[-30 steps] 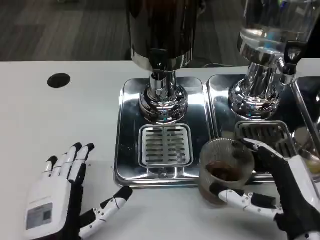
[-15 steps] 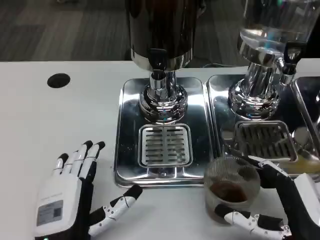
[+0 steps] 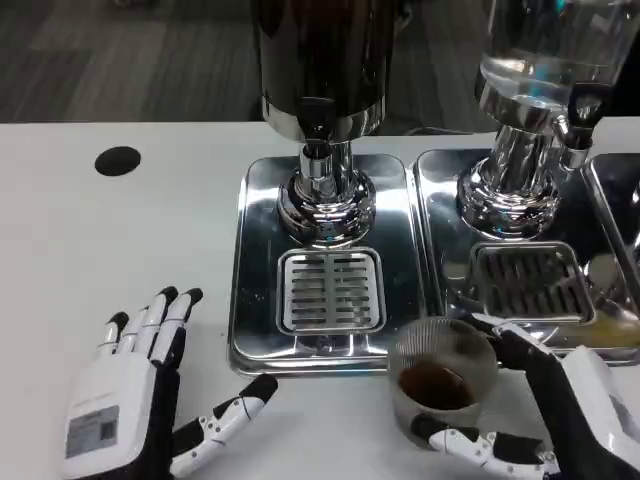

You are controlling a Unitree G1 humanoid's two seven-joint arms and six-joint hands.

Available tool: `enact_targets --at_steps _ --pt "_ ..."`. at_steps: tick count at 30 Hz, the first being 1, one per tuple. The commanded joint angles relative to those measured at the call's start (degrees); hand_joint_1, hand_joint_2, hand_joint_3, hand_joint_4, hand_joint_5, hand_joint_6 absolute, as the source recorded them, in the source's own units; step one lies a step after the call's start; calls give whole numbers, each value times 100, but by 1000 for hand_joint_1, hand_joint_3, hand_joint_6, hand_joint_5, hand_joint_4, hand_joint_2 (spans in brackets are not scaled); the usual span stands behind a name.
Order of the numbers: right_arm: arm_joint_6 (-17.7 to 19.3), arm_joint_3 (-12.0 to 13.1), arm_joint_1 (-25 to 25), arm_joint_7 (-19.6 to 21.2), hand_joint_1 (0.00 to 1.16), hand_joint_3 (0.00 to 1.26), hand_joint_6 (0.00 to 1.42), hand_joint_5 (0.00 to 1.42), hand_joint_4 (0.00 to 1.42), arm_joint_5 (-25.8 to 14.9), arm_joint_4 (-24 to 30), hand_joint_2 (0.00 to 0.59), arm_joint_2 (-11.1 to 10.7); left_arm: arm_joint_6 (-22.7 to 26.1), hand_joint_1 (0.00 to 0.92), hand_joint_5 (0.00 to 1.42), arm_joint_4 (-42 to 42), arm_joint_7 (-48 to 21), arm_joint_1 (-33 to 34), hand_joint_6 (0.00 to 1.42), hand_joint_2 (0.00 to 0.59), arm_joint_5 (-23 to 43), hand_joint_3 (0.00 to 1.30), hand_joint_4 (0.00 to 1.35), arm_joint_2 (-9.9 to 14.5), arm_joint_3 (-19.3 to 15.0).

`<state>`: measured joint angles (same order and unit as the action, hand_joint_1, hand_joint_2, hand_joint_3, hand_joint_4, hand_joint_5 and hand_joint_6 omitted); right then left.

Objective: Grasp the cup under the faucet to collect the drink, then remove the cup.

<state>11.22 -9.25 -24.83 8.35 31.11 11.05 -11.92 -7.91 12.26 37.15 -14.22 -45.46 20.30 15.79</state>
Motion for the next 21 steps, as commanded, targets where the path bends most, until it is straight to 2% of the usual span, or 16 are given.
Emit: enact_targets --at_steps 1,3,8,10,21 --pt "257 -16 170 215 781 451 276 324 498 36 -116 203 1 3 0 106 -73 -15 -73 35 128 6 140 0 61 -96" --pt "280 -32 208 238 779 417 273 300 453 48 -188 203 -1 0 0 106 -74 -27 -75 34 129 3 140 0 57 -116" --pt "333 -56 252 207 751 189 236 221 257 5 -288 197 -58 -8 0 105 -52 -51 -54 32 129 7 140 0 36 -131" --pt "383 -53 278 140 740 136 223 193 201 -66 -341 193 -111 -10 0 105 -28 -61 -41 32 129 20 140 0 29 -131" --pt "645 -64 327 -5 681 37 176 115 89 -311 -502 187 -319 11 0 105 9 -122 44 32 129 2 140 0 26 -114"
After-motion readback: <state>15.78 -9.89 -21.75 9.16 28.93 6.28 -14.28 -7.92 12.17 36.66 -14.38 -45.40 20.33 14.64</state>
